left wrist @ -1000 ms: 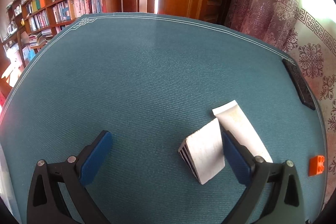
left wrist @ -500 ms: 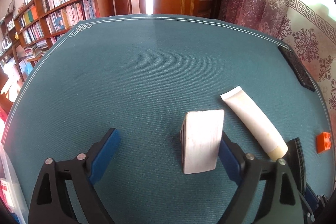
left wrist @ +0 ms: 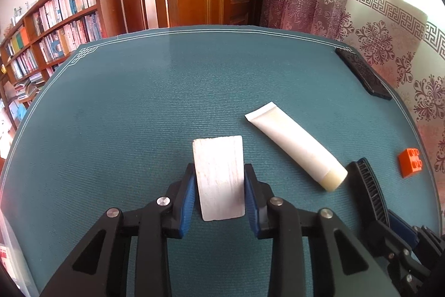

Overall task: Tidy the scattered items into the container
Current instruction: 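Grasp the white eraser block with the left gripper while the right gripper holds the comb, then carry the eraser block and black comb over the clear bowl with both grippers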

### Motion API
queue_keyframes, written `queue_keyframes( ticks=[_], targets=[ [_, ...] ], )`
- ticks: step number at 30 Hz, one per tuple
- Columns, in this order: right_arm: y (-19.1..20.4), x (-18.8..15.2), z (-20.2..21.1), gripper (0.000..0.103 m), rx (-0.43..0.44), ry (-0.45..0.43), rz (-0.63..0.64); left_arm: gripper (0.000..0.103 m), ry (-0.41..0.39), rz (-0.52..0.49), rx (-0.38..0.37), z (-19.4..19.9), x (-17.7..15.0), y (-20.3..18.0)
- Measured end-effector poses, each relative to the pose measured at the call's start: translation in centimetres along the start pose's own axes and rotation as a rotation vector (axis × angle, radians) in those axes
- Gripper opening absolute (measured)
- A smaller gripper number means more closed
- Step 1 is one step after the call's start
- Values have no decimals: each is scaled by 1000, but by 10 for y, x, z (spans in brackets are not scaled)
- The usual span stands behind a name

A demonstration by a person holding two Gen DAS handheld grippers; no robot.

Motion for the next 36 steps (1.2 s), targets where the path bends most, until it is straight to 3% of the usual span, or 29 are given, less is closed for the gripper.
queue_keyframes(
  ticks=[6,11,17,22,36],
  targets=[
    [4,0,-2,32,-20,-10,46,34,15,0,-41,14,-9,-1],
    [4,0,1,29,21,-8,27,34,11,-15,-59,33,-14,2],
    [3,0,7,29,170,27,-116,33,-21,-17,-70,63,-10,13],
    [6,-2,9,28,225,50,-172,33,-29,-6,-72,80,-13,26],
    [27,-18,14,29,130,35,-39,34,40,5,-87,75,-46,36]
  ],
)
Point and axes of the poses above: each gripper's, at about its wrist camera, not at the fingertips, and z roughly against the way its jaws point, y to its left, x to its top, the point moved 8 cm from there along -z, roughly the way its jaws point, and after that the axes turned 12 degrees about -y, right-handed, at the moved point
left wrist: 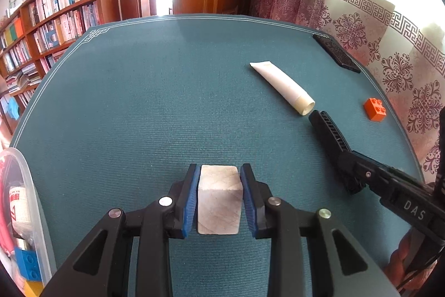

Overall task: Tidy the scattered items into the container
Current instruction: 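Carry the eraser block and black comb over the clear bowl with both grippers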

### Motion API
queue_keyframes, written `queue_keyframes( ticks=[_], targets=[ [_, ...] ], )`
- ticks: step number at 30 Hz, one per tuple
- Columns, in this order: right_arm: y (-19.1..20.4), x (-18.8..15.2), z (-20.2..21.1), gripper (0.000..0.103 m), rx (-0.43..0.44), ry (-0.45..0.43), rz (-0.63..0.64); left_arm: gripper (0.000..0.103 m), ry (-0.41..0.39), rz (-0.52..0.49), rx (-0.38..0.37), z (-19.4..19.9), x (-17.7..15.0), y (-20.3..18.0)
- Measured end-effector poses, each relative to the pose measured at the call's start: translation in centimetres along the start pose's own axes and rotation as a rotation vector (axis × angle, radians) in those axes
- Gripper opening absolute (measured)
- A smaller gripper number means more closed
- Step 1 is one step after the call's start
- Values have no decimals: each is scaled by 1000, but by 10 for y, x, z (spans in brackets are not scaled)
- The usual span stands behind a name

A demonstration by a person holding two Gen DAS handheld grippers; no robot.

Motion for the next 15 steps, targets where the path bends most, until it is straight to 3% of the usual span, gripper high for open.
queue_keyframes(
  ticks=[15],
  targets=[
    [-1,1,-6,31,-35,-4,50,40,2,-48,21,8,-13,1]
  ],
)
Point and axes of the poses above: each gripper's, at about its wrist camera, not at the fingertips, and z roughly against the way its jaws point, y to its left, x to its top, the point moved 8 cm from there along -z, roughly the way its jaws point, and after that the axes turned 12 degrees about -y, right-handed, at the moved point
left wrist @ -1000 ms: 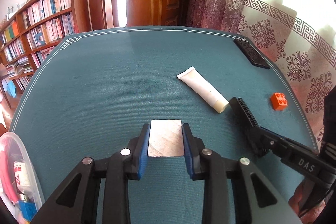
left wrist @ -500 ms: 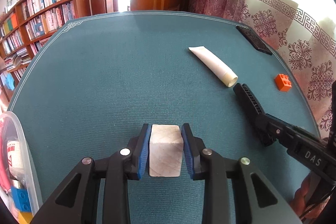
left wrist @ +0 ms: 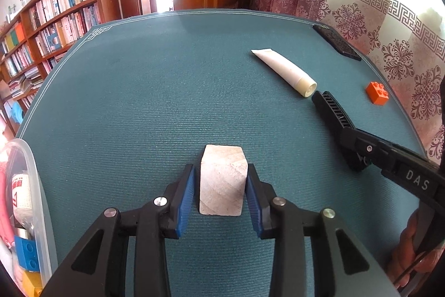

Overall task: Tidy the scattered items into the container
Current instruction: 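Carry the eraser block and black comb over the clear bowl with both grippers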

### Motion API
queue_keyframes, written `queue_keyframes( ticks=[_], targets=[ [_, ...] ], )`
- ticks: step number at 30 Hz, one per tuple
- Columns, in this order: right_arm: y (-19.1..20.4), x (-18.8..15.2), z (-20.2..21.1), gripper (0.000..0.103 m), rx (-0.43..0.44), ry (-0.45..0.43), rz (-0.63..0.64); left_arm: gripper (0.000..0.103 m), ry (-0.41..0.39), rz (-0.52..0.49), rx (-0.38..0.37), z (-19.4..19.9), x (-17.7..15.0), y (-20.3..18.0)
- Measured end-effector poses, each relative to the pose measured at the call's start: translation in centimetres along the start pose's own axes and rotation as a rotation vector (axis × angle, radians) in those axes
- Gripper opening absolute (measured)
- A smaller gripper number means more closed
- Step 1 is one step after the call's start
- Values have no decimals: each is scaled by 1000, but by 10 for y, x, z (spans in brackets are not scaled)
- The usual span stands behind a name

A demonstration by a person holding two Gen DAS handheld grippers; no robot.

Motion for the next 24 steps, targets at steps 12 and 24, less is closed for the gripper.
queue_keyframes(
  ticks=[12,24],
  targets=[
    [26,-7,11,29,112,13,34,33,-67,14,-16,37,5,12],
    [96,-36,31,28,305,87,-13,33,-178,123,99,104,9,99]
  ],
)
Point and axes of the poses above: each gripper's, at about its wrist camera, not at the fingertips, and z roughly against the way its jaws point, y to its left, x to its top, the point moved 8 cm from there along -z, roughly the way its jaws point, and after that the axes turned 12 degrees about -y, right-handed, at the moved point
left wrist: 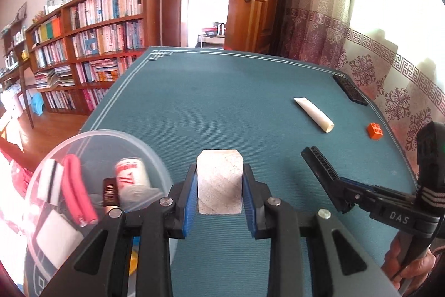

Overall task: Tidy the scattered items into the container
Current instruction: 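Carry the eraser block and black comb over the clear bowl with both grippers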

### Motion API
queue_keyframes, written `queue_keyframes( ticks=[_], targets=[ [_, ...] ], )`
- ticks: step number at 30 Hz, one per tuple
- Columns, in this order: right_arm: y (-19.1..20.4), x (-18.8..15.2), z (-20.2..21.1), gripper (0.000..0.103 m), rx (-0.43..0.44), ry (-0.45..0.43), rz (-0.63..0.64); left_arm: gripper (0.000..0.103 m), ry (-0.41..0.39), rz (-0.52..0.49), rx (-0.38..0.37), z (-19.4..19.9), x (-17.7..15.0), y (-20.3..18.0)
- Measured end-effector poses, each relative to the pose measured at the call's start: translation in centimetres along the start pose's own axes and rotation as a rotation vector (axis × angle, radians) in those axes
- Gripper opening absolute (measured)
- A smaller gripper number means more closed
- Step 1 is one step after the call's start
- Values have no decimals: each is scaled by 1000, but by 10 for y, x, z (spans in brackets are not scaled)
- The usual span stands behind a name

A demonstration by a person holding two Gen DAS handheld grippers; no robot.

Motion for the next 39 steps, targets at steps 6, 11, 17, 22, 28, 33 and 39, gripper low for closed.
queue_keyframes(
  ticks=[6,11,17,22,28,33,39],
  targets=[
    [36,-2,-4,28,44,-4,-11,33,-35,46,88,12,5,56],
    [69,-7,-15,28,67,12,29,33,-20,87,131,5,-3,94],
    [107,-17,-39,28,92,51,88,33,-3,91,136,-2,-13,118],
    [141,-19,-55,29,121,63,133,33,-4,103,123,-4,-15,133],
    [174,-29,-70,28,128,72,215,34,6,143,120,-2,-20,151],
    [189,-39,-86,29,104,96,282,76,-1,164,124,1,-21,163],
    [200,-48,-98,29,55,92,401,82,-39,146,157,10,-15,171]
  ],
)
Point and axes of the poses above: each gripper's, at about its wrist camera, not at the fingertips, and z roughly against the way its jaws point, y to its left, x to its top, the point moved 8 cm from there along -z, roughly the way its jaws point, and after that the axes turned 12 degrees about -y, right-handed, at the moved point
